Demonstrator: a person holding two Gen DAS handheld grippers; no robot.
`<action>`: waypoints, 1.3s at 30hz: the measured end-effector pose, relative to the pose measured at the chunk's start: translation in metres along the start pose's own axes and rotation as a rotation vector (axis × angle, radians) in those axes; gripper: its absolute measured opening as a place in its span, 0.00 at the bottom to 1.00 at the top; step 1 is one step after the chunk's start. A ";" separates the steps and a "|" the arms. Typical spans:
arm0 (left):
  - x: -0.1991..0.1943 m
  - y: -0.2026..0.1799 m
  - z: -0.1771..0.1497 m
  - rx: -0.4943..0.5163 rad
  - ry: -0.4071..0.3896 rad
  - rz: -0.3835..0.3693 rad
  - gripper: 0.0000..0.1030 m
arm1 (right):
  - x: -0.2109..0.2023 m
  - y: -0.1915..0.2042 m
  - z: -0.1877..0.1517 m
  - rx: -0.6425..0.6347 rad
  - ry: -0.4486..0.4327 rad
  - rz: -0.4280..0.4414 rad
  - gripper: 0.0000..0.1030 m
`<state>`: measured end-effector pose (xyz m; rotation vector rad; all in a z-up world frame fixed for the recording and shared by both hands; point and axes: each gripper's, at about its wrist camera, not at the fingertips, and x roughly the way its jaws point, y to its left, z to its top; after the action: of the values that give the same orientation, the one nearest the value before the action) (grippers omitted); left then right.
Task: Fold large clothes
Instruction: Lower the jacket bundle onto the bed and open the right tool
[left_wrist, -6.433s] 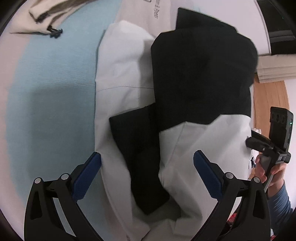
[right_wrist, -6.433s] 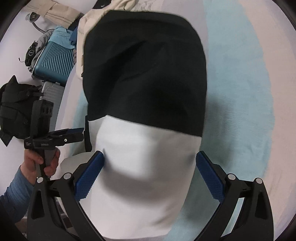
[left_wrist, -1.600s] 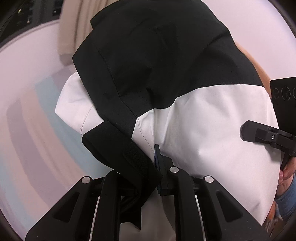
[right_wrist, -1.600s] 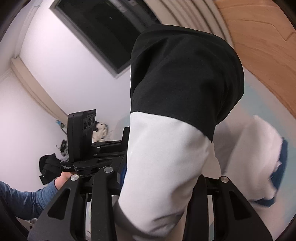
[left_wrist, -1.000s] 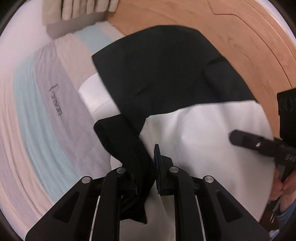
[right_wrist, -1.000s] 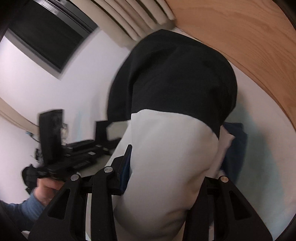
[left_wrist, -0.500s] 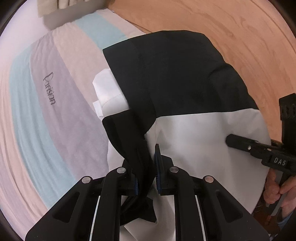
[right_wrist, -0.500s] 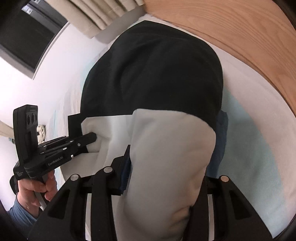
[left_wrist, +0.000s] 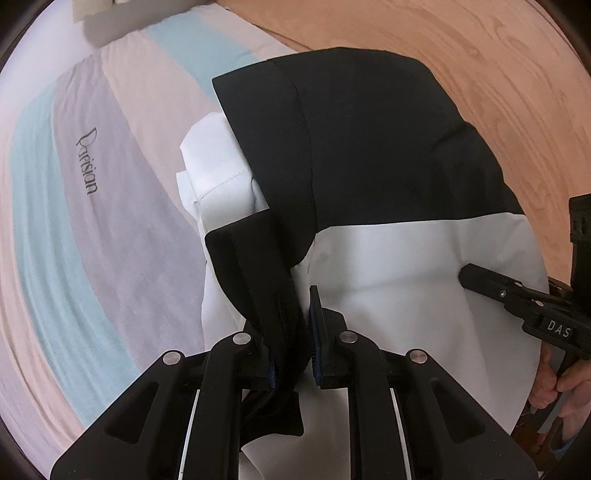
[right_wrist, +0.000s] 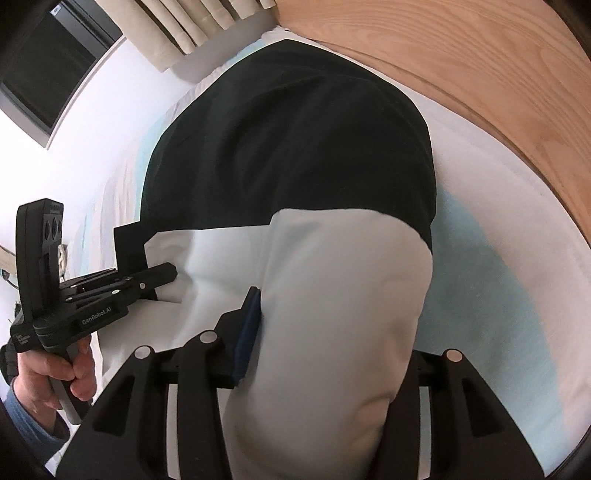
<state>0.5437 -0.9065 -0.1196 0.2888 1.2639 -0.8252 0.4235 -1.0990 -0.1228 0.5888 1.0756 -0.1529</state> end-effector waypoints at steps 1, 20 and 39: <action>0.000 -0.001 0.000 0.005 0.002 0.006 0.12 | 0.001 0.002 -0.001 -0.001 0.001 -0.007 0.39; -0.056 0.018 -0.029 -0.038 -0.074 0.079 0.73 | -0.041 0.052 -0.034 -0.064 -0.089 -0.179 0.91; -0.207 0.059 -0.160 -0.036 -0.339 0.127 0.94 | -0.141 0.162 -0.145 -0.106 -0.374 -0.469 0.93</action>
<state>0.4540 -0.6874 0.0068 0.1884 0.9326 -0.7076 0.3062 -0.9108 0.0109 0.1905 0.8339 -0.5883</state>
